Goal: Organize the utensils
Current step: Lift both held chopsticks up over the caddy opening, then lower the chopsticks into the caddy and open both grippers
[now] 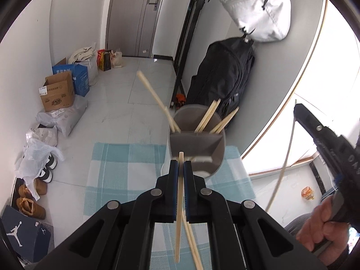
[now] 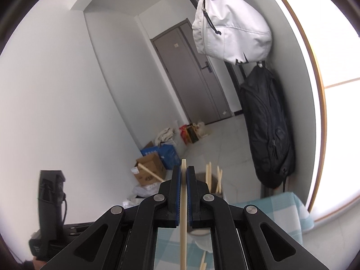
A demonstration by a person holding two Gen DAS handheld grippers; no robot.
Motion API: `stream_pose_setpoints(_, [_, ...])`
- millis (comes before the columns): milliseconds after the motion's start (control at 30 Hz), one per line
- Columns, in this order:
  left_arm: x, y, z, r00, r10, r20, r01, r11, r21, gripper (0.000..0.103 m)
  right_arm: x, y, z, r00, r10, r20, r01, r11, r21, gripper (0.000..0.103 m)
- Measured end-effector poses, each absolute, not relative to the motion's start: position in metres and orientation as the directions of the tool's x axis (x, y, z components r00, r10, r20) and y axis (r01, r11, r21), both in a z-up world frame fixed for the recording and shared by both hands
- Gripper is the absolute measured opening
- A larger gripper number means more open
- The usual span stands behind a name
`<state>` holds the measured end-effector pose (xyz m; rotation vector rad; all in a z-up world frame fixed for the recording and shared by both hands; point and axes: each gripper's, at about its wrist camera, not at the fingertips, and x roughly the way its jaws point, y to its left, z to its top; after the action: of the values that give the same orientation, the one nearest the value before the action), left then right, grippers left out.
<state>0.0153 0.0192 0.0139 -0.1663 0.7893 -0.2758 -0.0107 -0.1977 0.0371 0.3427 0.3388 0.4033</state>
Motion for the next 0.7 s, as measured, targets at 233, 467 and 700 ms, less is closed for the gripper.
stream_pose_setpoints(233, [0.041, 0.019, 0.081, 0.741, -0.326, -0.587, 0.193, 0.941, -0.279, 0.001, 0.022, -0.200, 0.072, 0.888, 0.416, -0.196, -0.317, 0.862, 0.394, 0.004])
stream_pose_setpoints(467, [0.080, 0.016, 0.115, 0.818, -0.290, -0.497, 0.171, 0.947, -0.270, 0.001, 0.067, -0.203, 0.090, 0.921, 0.349, -0.170, -0.255, 0.874, 0.413, 0.004])
stream_pose_setpoints(700, [0.117, 0.018, 0.106, 0.857, -0.239, -0.456, 0.114, 0.952, -0.284, 0.001, 0.120, -0.199, 0.081, 0.944, 0.278, -0.178, -0.181, 0.886, 0.426, 0.004])
